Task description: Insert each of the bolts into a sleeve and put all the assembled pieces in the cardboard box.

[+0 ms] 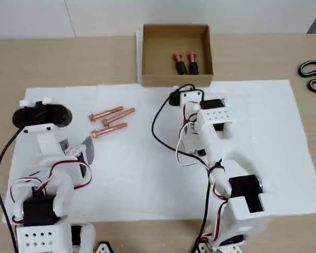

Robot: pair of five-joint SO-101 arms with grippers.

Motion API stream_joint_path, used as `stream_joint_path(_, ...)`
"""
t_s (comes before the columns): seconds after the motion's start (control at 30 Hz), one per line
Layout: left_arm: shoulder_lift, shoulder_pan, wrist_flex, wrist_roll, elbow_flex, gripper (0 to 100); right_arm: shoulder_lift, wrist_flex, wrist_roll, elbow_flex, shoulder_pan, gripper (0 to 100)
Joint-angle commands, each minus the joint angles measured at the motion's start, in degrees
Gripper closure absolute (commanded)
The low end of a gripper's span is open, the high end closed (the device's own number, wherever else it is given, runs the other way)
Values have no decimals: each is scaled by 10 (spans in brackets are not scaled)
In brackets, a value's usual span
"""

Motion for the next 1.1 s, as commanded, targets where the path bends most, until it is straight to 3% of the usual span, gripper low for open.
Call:
stream_joint_path(0.0, -5, -4, -11, -3, -2, 815, -12, -16, -2, 1, 1, 845)
stream_joint_path(0.27, -5, -4, -10, -3, -2, 815, -14, -16, 0, -3, 1, 997)
stream_joint_path(0.43, -2, -4, -8, -3, -3, 814, -18, -6, 1, -16, 12, 995)
stream_joint_path(0.7, 11, -2, 33, -5, -68, 811, -19, 169, 4, -202, 58, 995)
stream_joint_path(0.97, 295, 1, 125, -31, -312, 814, -19, 229, 25, -265, 73, 995)
stream_joint_path(1.07, 413, 1, 146, 11, -407, 815, -19, 237, 22, -264, 72, 995)
